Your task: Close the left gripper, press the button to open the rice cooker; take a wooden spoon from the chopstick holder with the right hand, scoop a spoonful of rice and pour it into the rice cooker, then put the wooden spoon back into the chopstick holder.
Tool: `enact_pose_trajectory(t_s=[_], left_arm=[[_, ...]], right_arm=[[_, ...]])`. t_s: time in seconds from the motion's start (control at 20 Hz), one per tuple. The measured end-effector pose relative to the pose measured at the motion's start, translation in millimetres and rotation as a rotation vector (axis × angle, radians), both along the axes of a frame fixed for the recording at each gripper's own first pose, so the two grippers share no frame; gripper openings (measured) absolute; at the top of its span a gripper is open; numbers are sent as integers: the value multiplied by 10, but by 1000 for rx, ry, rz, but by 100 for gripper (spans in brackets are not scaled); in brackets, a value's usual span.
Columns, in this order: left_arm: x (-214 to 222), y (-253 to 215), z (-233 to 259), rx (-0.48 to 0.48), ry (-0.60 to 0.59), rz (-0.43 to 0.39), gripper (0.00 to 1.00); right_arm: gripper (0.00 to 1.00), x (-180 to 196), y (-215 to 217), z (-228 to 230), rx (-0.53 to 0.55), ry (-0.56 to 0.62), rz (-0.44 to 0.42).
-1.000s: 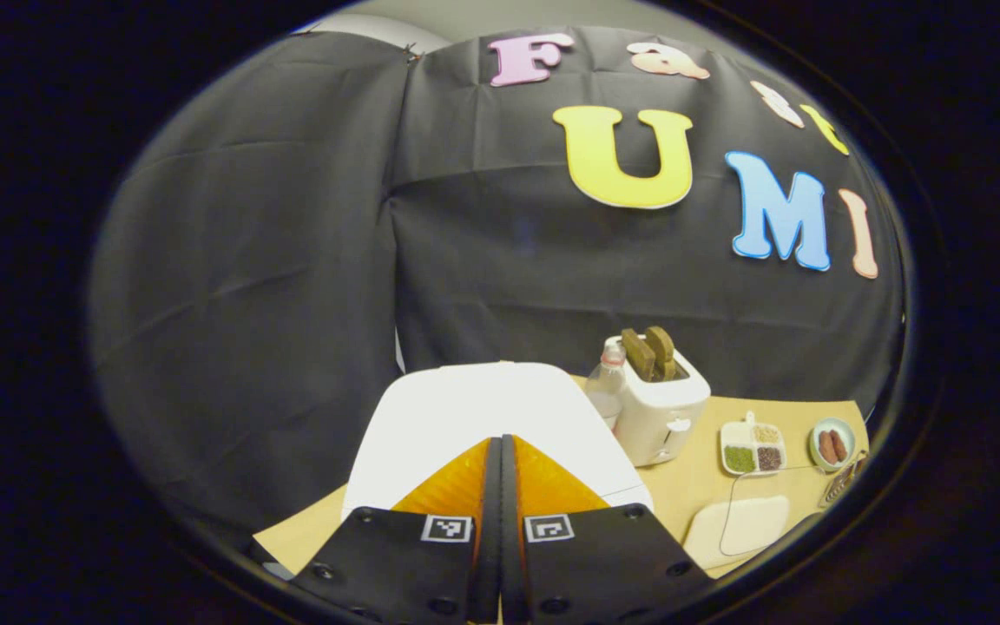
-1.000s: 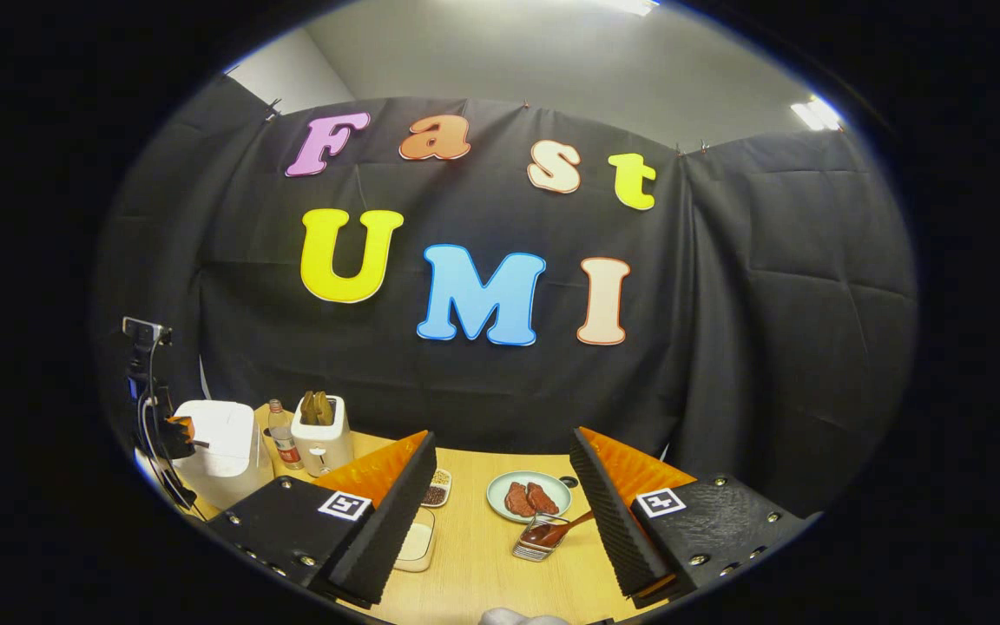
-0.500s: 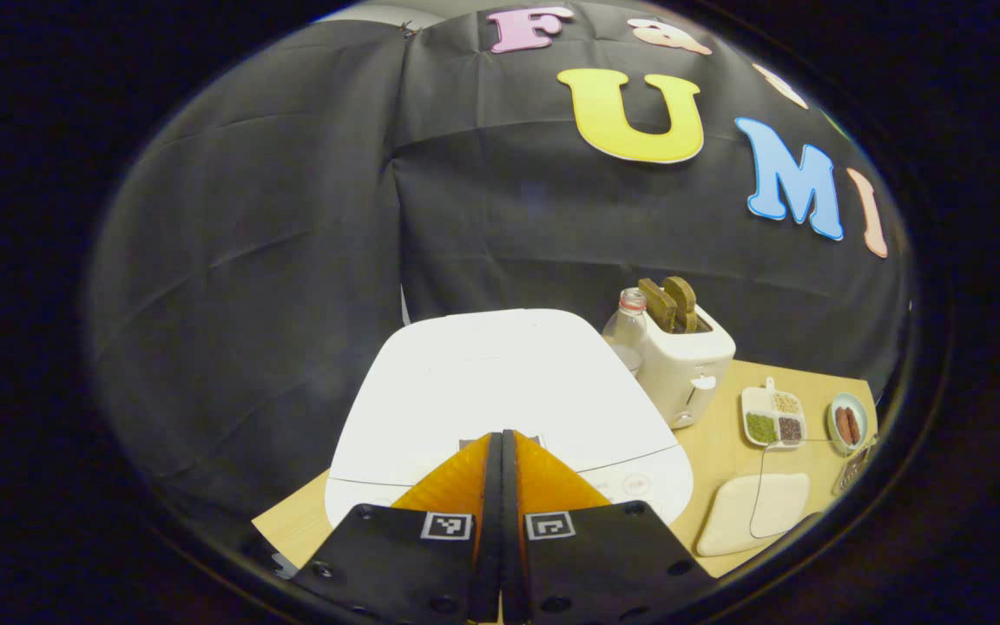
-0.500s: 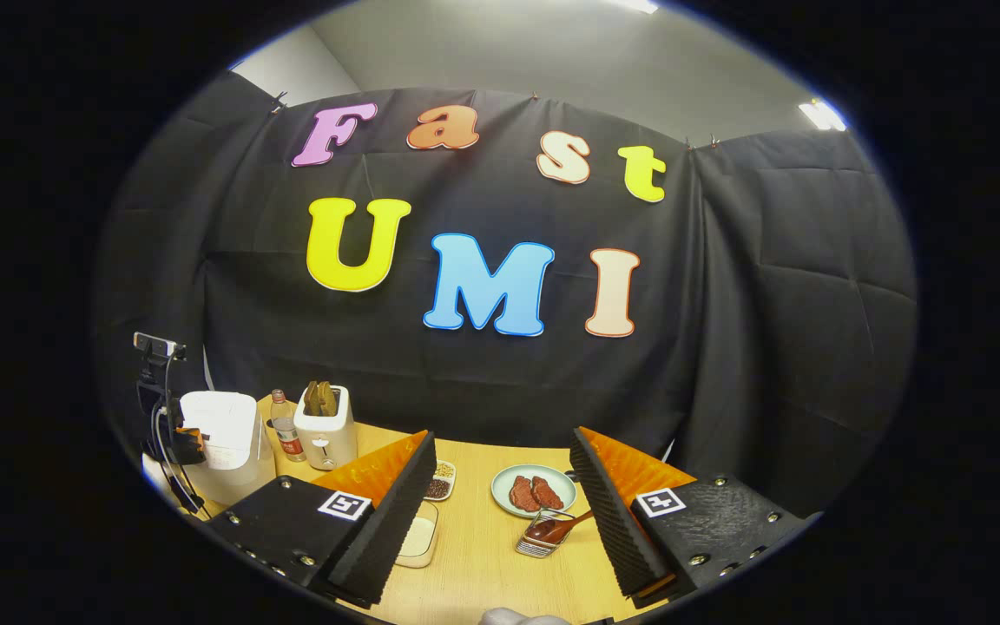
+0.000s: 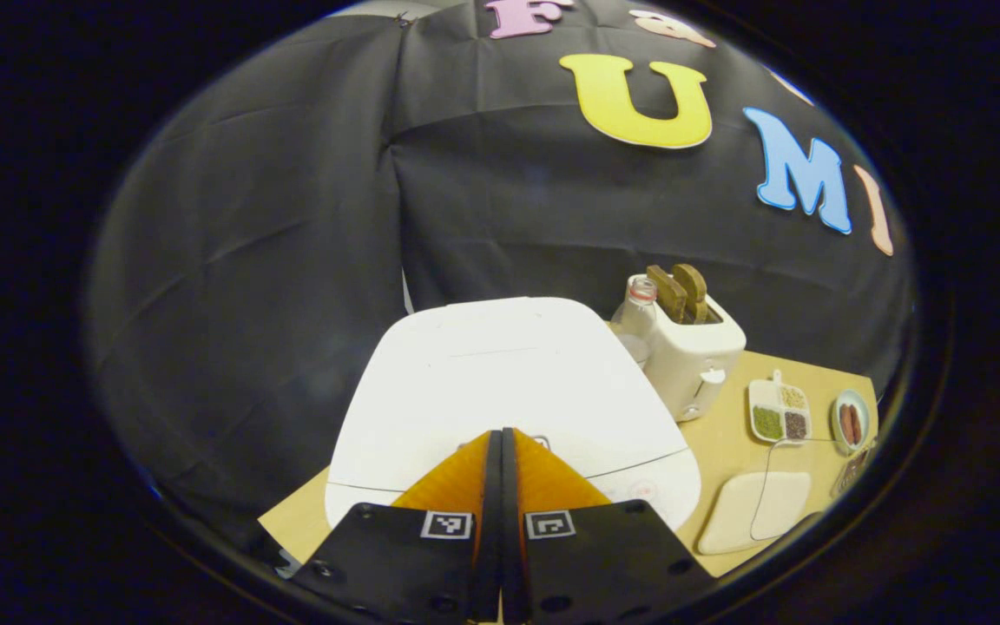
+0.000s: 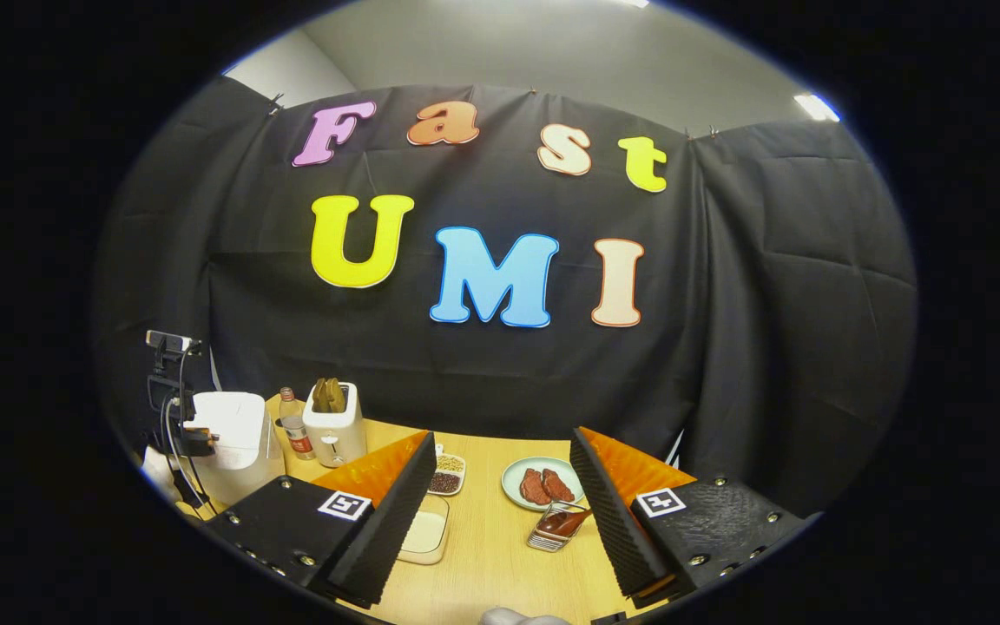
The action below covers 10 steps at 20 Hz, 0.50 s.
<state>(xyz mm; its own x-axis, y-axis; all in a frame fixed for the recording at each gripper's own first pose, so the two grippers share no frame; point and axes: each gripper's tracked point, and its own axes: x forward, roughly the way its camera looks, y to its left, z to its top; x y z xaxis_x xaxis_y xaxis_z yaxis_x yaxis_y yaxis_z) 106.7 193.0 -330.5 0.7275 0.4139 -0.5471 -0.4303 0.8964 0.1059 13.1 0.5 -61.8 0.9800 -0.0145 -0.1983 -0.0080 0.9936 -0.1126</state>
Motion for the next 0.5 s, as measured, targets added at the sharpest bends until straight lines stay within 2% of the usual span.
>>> enact_pose_trajectory(t_s=[0.05,0.15,0.3,0.4,0.5], left_arm=[[21,2,45,13,-21,-1,9],[76,54,405,102,-113,-29,7],[68,11,1491,275,-355,-78,9],[-36,-253,2175,296,-477,-125,8],[-182,-476,2566,268,-534,-168,10]], right_arm=[[95,0,-17,2,1,-6,-5],[95,-9,-49,30,0,-20,-13],[95,-24,-36,96,22,-59,-11],[95,-12,-22,158,50,-91,-9],[95,15,-16,191,67,-108,-9]])
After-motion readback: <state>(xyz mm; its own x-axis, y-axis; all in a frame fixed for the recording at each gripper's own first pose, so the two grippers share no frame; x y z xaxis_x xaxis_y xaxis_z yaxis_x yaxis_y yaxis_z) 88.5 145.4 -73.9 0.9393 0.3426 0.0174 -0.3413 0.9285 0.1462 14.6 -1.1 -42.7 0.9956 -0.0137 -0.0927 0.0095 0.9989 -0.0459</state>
